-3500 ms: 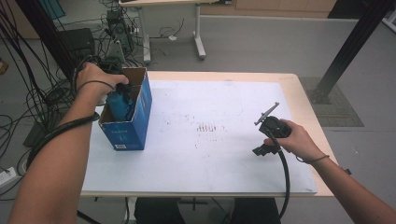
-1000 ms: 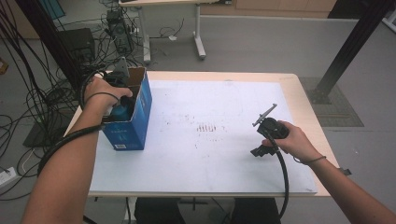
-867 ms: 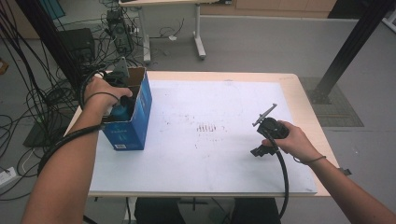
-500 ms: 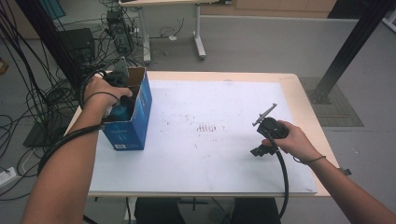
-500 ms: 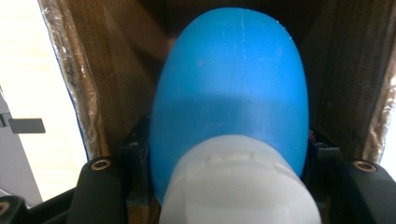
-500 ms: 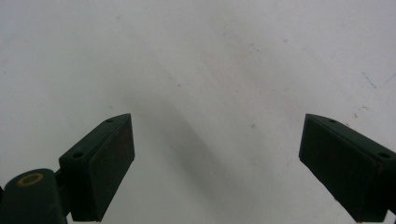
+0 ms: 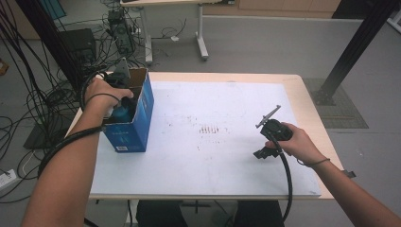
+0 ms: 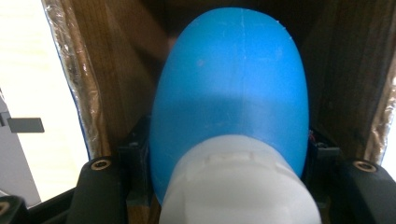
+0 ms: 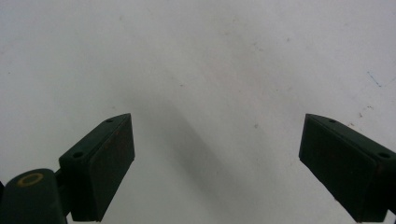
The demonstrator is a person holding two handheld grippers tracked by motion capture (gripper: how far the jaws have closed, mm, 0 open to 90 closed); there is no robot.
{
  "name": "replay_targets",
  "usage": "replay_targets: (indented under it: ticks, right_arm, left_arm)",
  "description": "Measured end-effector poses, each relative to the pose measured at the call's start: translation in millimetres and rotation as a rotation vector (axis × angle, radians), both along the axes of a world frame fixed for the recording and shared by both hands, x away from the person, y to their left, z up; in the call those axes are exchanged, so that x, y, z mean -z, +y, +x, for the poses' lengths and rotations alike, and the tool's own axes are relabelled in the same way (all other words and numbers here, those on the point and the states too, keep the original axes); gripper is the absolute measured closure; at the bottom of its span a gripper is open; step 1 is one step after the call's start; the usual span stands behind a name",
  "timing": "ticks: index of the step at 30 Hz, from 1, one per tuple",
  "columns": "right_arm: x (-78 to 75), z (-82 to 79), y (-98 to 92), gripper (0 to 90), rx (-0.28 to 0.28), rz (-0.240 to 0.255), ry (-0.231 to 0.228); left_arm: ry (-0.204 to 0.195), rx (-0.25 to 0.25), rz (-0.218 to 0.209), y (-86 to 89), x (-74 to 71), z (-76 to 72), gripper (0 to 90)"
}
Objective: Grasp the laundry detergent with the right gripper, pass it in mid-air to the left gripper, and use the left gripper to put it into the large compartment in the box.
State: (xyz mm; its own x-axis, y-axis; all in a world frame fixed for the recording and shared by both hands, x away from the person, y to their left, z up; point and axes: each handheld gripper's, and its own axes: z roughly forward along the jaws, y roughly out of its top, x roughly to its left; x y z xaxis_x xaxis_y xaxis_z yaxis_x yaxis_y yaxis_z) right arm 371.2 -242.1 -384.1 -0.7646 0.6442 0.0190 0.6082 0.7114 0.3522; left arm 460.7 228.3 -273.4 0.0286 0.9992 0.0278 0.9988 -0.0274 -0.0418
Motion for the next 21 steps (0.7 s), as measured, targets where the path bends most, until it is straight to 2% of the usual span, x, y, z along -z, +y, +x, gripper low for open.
replay_targets:
  ticks: [21]
  right_arm:
    - [0.2,0.0,0.0,10.5,0.002,-0.002,0.001]
  left_arm:
    - [0.003,-0.005,0.000,0.2,0.1,0.3,37.3]
